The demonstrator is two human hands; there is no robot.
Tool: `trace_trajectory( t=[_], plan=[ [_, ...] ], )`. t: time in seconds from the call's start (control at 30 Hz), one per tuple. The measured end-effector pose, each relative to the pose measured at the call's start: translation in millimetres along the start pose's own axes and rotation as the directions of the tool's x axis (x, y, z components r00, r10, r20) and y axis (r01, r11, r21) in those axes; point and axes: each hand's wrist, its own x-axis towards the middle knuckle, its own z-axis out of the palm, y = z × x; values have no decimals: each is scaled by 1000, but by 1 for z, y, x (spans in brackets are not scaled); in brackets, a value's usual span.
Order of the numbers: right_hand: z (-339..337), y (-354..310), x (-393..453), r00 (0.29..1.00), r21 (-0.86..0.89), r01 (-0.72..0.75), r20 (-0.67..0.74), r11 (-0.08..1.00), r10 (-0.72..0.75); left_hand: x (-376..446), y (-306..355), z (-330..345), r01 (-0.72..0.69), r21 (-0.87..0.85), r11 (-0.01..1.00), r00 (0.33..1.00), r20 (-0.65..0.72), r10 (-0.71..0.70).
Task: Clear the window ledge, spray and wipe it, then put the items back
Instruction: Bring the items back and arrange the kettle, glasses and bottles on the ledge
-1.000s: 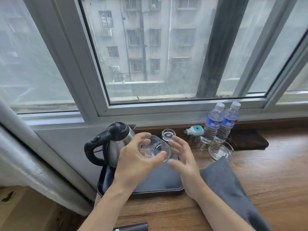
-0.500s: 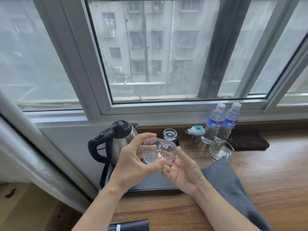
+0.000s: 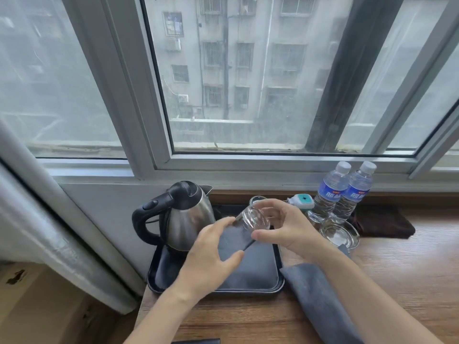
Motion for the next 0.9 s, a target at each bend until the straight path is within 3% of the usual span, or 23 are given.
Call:
trace_trajectory(
  t=[0.17, 0.33, 0.5, 0.6, 0.67, 0.9],
  plan=[
    [-3, 14, 33, 998, -484, 56, 61, 874, -31, 8, -12, 36, 195, -247, 949, 980, 16, -197],
    [7, 35, 57, 977, -732, 175, 210, 659, -27, 21, -27, 59, 405, -578, 708, 909, 172, -379],
    [9, 53, 81, 958, -804, 275, 276, 527, -79, 31, -30, 68, 428, -682, 593, 886, 189, -423],
    [10, 55, 96, 951, -897, 308, 289, 316, -108, 41, -35, 70, 444, -717, 536, 870, 202, -450],
    [9, 55, 105, 943, -913, 331, 313, 237, -112, 47, -37, 72, 446, -730, 518, 867, 210, -452],
    [5, 57, 134, 945, -922, 326, 321, 211, -59, 73, -41, 79, 481, -726, 491, 856, 270, -440]
  ],
)
